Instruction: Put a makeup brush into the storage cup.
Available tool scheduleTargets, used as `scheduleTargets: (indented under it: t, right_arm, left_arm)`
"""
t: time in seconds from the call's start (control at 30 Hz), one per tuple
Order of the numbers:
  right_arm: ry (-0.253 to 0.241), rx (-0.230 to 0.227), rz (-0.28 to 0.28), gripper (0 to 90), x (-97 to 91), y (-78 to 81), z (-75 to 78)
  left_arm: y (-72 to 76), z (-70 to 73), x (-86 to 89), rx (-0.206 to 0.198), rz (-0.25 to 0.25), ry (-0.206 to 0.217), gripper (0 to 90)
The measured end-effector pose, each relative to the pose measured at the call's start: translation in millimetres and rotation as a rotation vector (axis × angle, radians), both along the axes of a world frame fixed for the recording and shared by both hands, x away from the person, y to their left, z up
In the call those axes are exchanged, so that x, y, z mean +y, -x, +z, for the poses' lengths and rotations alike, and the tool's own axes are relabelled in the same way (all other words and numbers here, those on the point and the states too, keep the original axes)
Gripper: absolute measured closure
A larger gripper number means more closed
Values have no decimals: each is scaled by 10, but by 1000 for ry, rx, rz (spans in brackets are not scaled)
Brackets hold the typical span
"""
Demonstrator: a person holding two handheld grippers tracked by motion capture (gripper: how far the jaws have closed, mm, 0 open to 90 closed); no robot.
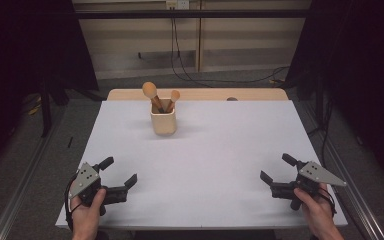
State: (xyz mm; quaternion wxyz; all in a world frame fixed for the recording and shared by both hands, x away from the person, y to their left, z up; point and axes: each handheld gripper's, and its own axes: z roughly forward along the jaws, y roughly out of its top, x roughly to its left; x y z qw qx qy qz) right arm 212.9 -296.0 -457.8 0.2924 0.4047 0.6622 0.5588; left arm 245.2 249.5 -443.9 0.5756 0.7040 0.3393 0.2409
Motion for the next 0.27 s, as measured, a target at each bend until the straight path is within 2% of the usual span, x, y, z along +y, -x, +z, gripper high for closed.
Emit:
scheduleTargets:
  t: [0.27]
  right_arm:
    - [-1,4,-1,0,-8,-21,-10]
  left_arm:
    - [-15,0,30,-1,0,2,10]
